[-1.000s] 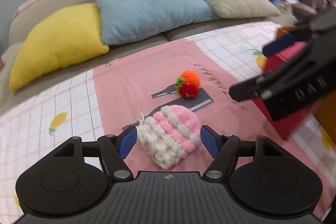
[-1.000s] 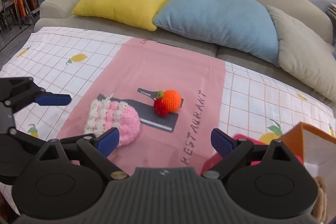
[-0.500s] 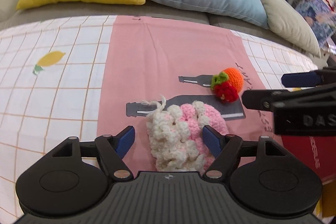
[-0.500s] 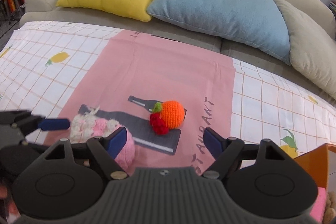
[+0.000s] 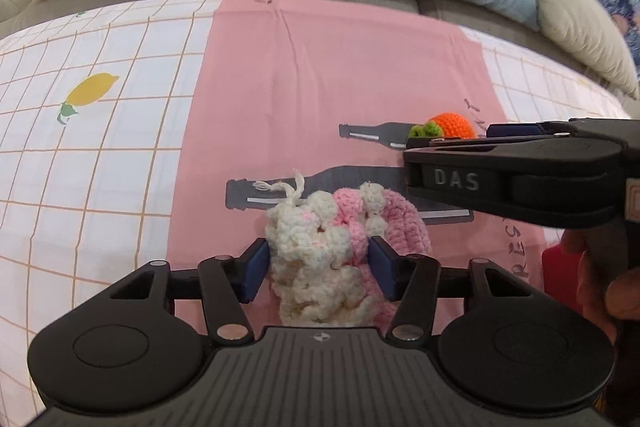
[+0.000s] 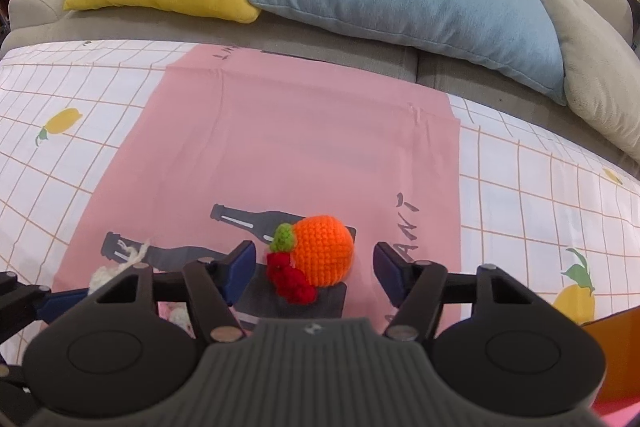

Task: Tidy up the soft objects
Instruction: 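Grasp the orange knitted fruit with the right gripper while the left gripper grasps the knitted hat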

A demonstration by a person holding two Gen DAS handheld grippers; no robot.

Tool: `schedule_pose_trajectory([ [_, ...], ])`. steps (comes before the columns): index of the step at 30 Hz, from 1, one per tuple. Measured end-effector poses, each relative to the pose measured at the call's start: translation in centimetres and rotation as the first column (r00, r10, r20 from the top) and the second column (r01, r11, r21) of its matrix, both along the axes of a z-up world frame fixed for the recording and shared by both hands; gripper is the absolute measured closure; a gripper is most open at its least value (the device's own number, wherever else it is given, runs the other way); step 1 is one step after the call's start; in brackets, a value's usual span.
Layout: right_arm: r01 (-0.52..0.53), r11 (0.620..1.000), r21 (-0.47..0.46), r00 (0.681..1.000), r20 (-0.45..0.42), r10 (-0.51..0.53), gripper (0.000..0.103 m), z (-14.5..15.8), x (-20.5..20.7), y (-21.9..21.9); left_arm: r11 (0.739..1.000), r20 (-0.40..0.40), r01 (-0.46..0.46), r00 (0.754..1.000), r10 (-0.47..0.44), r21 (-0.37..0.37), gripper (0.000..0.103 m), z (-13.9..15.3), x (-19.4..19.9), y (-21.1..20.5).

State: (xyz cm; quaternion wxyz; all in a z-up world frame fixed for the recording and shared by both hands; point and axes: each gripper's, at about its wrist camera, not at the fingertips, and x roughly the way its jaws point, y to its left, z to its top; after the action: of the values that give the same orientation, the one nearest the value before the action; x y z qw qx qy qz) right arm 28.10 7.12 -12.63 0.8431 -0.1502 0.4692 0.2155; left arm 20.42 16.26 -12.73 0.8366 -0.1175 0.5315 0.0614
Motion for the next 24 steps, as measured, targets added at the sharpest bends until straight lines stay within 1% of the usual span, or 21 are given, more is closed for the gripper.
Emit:
schedule_pose_trajectory([
  [2, 0.001, 1.000, -0.007, 1.000, -0.005, -0.001, 0.039, -0.3, 0.3, 0.1, 0.999, -0.015, 0.008, 1.000, -0.007, 0.032, 0.044, 0.0, 0.3, -0.6],
  [4, 0.002, 1.000, -0.010, 1.000, -0.011, -0.002, 0.042, -0.7, 0.6, 0.2, 0.996, -0.016, 0.030, 0.999, -0.029, 0.081, 0.045, 0.0, 0.5, -1.4],
  [6, -0.001, 1.000, -0.012, 1.000, -0.026, 0.001, 0.052, -1.1, 1.0, 0.3, 0.991, -0.010, 0.050, 0.999, -0.049, 0.121, 0.046, 0.0, 0.5, -2.1],
  [7, -0.005, 1.000, -0.011, 0.999, -0.035, 0.004, 0.052, -1.2, 1.1, 0.4, 0.991, -0.008, 0.049, 0.999, -0.049, 0.127, 0.047, -0.1, 0.5, -2.2],
  [9, -0.008, 1.000, -0.011, 1.000, -0.026, 0.008, 0.054, -1.2, 1.1, 0.5, 0.992, -0.005, 0.039, 0.999, -0.039, 0.121, 0.047, 0.0, 0.4, -2.2],
  [12, -0.016, 1.000, 0.002, 1.000, -0.026, 0.016, 0.055, -0.7, 0.8, 0.2, 0.994, 0.005, 0.034, 0.999, -0.035, 0.104, 0.052, 0.0, 0.3, -1.9],
  [14, -0.027, 1.000, 0.015, 1.000, -0.014, 0.027, 0.055, 0.0, 0.0, -0.2, 0.994, 0.018, 0.039, 0.999, -0.041, 0.106, 0.058, 0.2, 0.1, -2.0],
  [15, -0.034, 0.999, 0.017, 0.999, 0.000, 0.034, 0.055, 0.5, -0.5, -0.4, 0.993, 0.025, 0.039, 0.999, -0.042, 0.110, 0.060, 0.3, 0.0, -2.0],
  [17, -0.049, 0.999, 0.020, 0.998, 0.030, 0.048, 0.055, 1.6, -1.7, -1.0, 0.993, 0.046, 0.029, 0.998, -0.034, 0.112, 0.069, 0.7, -0.4, -1.9],
  [20, -0.067, 0.998, 0.017, 0.996, 0.066, 0.066, 0.055, 2.9, -3.4, -1.9, 0.995, 0.060, 0.007, 0.998, -0.013, 0.100, 0.074, 1.1, -1.1, -1.5],
  [24, -0.098, 0.995, 0.003, 0.987, 0.127, 0.097, 0.055, 4.2, -5.8, -3.0, 0.995, 0.098, -0.010, 0.995, 0.000, 0.101, 0.076, 2.3, -2.6, -1.5],
])
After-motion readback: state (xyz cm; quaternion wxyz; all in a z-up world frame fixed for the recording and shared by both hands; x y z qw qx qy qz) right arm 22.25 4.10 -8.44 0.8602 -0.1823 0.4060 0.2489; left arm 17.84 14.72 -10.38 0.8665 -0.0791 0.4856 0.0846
